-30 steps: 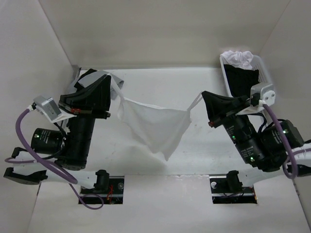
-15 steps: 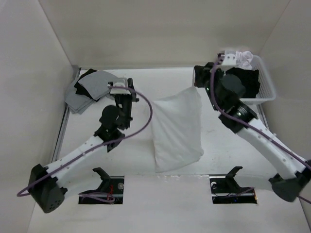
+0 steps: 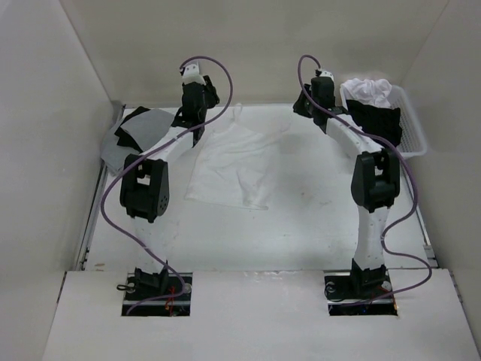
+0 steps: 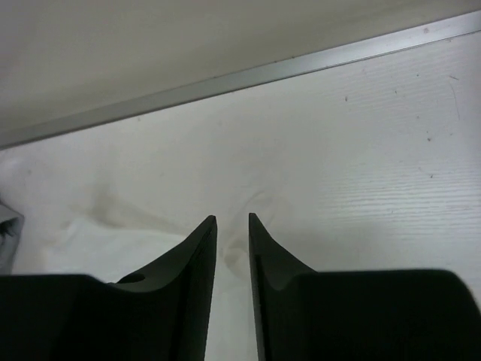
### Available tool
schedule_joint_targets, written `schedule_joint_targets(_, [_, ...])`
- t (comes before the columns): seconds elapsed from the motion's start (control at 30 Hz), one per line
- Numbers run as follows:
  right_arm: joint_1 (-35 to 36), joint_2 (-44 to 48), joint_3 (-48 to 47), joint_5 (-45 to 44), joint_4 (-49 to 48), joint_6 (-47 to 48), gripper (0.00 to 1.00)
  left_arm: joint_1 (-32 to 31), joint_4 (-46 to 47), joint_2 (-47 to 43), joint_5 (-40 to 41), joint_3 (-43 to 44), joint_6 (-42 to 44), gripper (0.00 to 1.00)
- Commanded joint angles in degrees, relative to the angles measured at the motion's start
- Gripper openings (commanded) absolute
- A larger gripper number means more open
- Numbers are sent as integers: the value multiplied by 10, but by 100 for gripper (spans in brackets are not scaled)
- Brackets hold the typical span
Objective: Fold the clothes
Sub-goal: Flatten the tank top out
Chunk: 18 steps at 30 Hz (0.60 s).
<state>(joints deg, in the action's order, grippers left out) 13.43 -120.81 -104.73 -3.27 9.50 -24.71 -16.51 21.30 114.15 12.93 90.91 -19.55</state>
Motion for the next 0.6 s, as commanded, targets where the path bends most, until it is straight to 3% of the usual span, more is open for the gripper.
schedule_joint_targets(0.0, [9,13,-65,27,-4,-10,34,18,-28,3,-26,23,-43,40])
schedule_joint_targets(0.07, [11,30,-44,26,-10,-10,40,29,-26,-16,-5,-16,-71,45])
schedule_joint_targets(0.17, [22,80,41,22,-43,-20,41,39,2,-86,24,-132,-115,43])
schedule_joint_targets(0.23, [39,121,117,20,-66,-40,27,36,28,-144,38,-235,-135,38])
schedule_joint_targets(0.3, [66,160,196,22,-81,-66,5,26,37,-197,53,-338,-146,30])
schedule_joint_targets(0.33, [81,177,234,23,-86,-77,0,17,35,-223,62,-382,-150,24])
schedule_joint_targets(0.43, [130,227,346,6,-126,-100,0,-4,16,-311,99,-518,-198,13])
schedule_joint_targets(0.57, [177,299,482,-12,-167,-137,1,-16,-24,-416,127,-625,-222,14])
